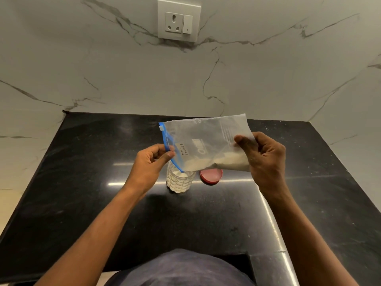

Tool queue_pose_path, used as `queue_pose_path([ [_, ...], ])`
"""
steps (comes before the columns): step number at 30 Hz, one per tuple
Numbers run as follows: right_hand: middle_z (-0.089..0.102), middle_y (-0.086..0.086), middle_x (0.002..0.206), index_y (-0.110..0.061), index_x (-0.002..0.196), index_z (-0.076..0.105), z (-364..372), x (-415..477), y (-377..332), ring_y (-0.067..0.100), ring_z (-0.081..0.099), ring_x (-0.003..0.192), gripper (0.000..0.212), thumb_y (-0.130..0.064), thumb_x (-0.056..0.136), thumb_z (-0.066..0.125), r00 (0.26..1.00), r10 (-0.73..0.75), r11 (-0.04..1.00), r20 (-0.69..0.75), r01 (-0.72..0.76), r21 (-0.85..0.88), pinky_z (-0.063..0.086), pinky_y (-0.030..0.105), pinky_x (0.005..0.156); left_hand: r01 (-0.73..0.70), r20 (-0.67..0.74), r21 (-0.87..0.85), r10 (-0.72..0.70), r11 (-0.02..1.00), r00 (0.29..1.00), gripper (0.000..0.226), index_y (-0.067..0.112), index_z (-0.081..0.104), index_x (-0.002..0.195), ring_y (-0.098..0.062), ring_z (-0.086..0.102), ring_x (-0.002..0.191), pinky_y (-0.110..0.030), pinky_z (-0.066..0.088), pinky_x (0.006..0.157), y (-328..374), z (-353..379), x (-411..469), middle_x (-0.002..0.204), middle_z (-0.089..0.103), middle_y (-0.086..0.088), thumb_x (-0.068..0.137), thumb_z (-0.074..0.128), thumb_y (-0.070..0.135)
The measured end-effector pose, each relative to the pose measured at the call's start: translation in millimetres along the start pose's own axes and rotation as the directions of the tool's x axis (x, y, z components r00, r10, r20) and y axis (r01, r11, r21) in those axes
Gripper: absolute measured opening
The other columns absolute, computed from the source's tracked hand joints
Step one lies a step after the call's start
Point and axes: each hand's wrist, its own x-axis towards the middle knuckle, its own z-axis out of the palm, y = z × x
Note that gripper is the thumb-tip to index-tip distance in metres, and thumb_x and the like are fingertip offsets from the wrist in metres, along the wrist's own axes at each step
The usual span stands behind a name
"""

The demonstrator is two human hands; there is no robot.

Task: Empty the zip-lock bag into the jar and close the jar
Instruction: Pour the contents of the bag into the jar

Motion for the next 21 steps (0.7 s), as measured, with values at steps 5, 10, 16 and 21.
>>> queue_pose_path([
  [5, 0.077, -0.009, 0.09, -0.023, 0.093, 0.076, -1, 3, -17, 0.007, 0.072, 0.077, 0.007, -0.028, 0.097, 0.072, 0.999, -0.029, 0.999, 0.041, 0.031, -0.044, 0.054, 0.016, 0.064, -0.023, -0.024, 0.006, 0.023, 1.0, 0.999, 0.018, 0.027, 0.075, 0.107, -0.003, 0.075, 0.105, -0.013, 0.058, 0.082, -3, 0, 2, 0.105, 0.081, 0.016, 0.101, 0.068, 0.012],
  [10, 0.077, -0.008, 0.088, -0.02, 0.092, 0.078, -1, 3, -27, 0.007, 0.071, 0.076, 0.008, -0.027, 0.095, 0.075, 0.999, -0.033, 0.999, 0.04, 0.035, -0.042, 0.054, 0.017, 0.064, -0.043, -0.034, -0.008, 0.043, 0.999, 0.999, 0.019, 0.037, 0.077, 0.106, -0.006, 0.075, 0.109, -0.015, 0.06, 0.083, -7, 3, 3, 0.108, 0.081, 0.014, 0.099, 0.07, 0.021],
  [16, 0.078, -0.012, 0.088, -0.026, 0.092, 0.077, -4, 6, -32, 0.006, 0.074, 0.078, 0.004, -0.023, 0.095, 0.076, 0.997, -0.044, 0.997, 0.057, 0.047, -0.06, 0.055, 0.015, 0.066, -0.04, -0.03, -0.028, 0.039, 0.999, 0.999, 0.02, 0.041, 0.077, 0.105, -0.007, 0.075, 0.11, -0.016, 0.06, 0.084, -10, 5, 6, 0.11, 0.08, 0.013, 0.099, 0.072, 0.022],
  [21, 0.079, -0.005, 0.088, -0.022, 0.092, 0.079, -6, 11, -33, 0.013, 0.074, 0.077, 0.005, -0.027, 0.094, 0.078, 0.999, -0.028, 0.996, 0.022, 0.029, -0.088, 0.061, 0.028, 0.067, -0.038, -0.038, -0.022, 0.038, 0.999, 0.999, 0.017, 0.033, 0.077, 0.108, -0.007, 0.075, 0.109, -0.019, 0.061, 0.088, -9, 7, 8, 0.109, 0.081, 0.013, 0.099, 0.072, 0.02],
])
